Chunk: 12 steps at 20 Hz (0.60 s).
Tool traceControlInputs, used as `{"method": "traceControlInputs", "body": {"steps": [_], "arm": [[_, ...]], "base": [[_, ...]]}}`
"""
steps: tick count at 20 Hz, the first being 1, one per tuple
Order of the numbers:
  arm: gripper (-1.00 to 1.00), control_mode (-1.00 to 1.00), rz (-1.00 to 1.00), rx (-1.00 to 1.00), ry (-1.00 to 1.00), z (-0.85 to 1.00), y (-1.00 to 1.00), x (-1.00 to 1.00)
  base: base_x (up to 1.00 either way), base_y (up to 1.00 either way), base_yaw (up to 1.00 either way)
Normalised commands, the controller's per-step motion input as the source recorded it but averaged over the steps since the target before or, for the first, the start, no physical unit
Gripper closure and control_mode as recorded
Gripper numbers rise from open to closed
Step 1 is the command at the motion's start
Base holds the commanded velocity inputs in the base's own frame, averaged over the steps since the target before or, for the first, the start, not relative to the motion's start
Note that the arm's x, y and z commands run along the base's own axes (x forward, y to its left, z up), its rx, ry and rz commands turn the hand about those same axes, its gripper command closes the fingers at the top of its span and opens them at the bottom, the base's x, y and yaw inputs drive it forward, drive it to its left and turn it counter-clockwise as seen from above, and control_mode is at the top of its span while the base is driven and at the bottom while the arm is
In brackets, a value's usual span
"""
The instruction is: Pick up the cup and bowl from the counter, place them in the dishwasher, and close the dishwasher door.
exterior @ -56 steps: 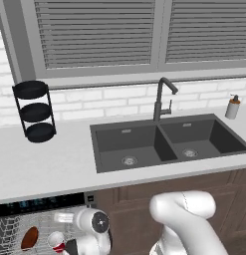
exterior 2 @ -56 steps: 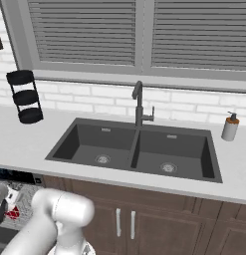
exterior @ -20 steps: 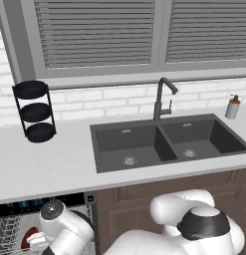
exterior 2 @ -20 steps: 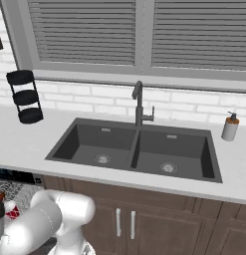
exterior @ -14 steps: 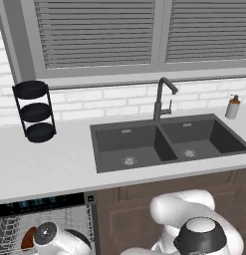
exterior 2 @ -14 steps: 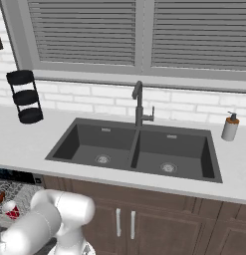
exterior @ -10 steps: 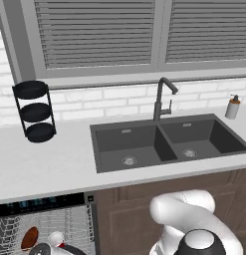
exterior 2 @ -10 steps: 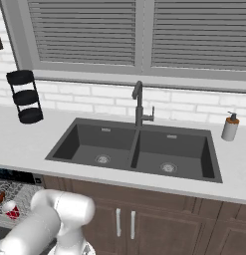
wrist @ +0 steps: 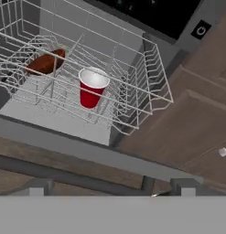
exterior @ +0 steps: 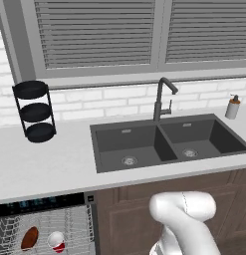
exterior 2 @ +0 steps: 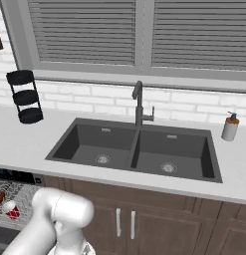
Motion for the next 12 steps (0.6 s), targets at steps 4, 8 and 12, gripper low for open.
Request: {"method": "traceControlInputs", "body": {"steps": [4,8,12], "arm": [[-1.00,-1.00,0.03,-0.20,-0.41,-0.73,0.55,-0.15],[-1.00,-1.00,0.03,-0.12,-0.38,-0.53,0.30,-0.02],[-1.00,-1.00,0.04,-0.10,-0.39,-0.62,0.32,0.04]], "base": [[0.00,0.00,0.00],[0.00,0.00,0.00],[0.00,0.00,0.00]]}}
